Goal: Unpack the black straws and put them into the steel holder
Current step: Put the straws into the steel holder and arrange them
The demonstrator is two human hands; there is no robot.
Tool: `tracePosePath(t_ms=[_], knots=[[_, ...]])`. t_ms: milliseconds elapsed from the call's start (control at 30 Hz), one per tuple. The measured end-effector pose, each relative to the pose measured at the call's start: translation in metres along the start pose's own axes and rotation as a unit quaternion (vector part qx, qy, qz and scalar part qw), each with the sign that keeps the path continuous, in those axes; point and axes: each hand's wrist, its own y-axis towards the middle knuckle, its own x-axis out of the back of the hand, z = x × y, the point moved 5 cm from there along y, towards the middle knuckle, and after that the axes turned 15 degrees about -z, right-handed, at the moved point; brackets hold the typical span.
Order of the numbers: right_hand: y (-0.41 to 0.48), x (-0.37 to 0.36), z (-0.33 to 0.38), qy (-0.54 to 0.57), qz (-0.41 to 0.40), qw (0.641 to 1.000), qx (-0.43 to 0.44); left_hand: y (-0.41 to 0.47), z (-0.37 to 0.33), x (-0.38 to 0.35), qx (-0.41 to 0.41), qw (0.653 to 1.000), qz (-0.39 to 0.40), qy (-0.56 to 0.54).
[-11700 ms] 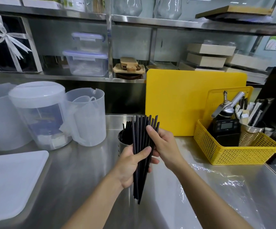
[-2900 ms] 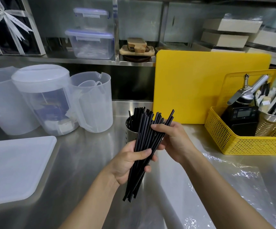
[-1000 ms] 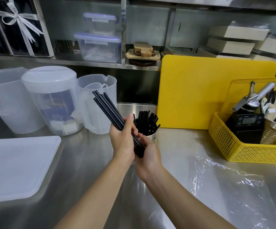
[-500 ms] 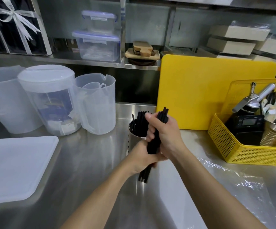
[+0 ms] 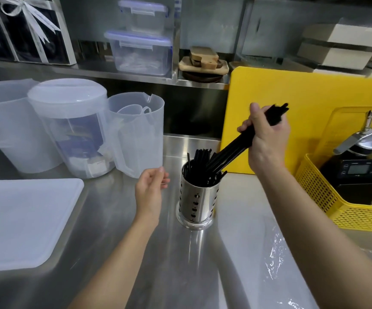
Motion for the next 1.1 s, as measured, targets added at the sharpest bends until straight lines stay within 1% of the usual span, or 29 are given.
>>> tracePosePath(t_ms=[67,133,167,233,267,300,367,500,600,700,767,1000,1100], knots=[[-0.006,-0.006,-0.023,-0.075,0.024,0.997,0.000,0.003,0.004,0.001,0.005,1.000,0.002,0.004],[-0.014,-0.012,-0.047,-0.163,0.069,0.984,-0.023,0.005,0.008,0.001,0.006,1.000,0.010,0.010],[-0.017,-0.013,-0.060,-0.224,0.100,0.969,-0.036,0.007,0.010,0.001,0.002,1.000,0.015,0.016],[-0.023,-0.011,-0.084,-0.339,0.163,0.924,-0.068,0.011,0.012,0.001,-0.016,0.999,0.031,0.042],[-0.026,-0.009,-0.093,-0.370,0.185,0.906,-0.086,0.012,0.013,0.000,-0.027,0.997,0.045,0.058],[-0.027,-0.006,-0.099,-0.384,0.197,0.896,-0.102,0.013,0.014,-0.002,-0.036,0.994,0.062,0.077],[-0.026,-0.004,-0.103,-0.379,0.191,0.899,-0.110,0.012,0.015,-0.008,-0.054,0.985,0.108,0.122],[-0.014,0.000,-0.093,-0.309,0.113,0.943,-0.052,0.007,0.015,-0.026,-0.103,0.955,0.181,0.213],[-0.006,0.008,-0.089,-0.278,0.064,0.958,-0.038,0.010,0.015,-0.041,-0.112,0.940,0.214,0.239],[-0.003,0.018,-0.090,-0.281,0.051,0.957,-0.054,0.016,0.009,-0.055,-0.118,0.929,0.230,0.264],[-0.001,0.026,-0.092,-0.281,0.045,0.956,-0.064,0.021,0.002,-0.064,-0.115,0.931,0.230,0.258],[-0.001,0.039,-0.101,-0.264,0.041,0.959,-0.096,0.034,0.004,-0.085,-0.052,0.933,0.249,0.253],[-0.003,0.042,-0.108,-0.267,0.047,0.957,-0.107,0.035,0.005,-0.091,-0.043,0.932,0.253,0.257]])
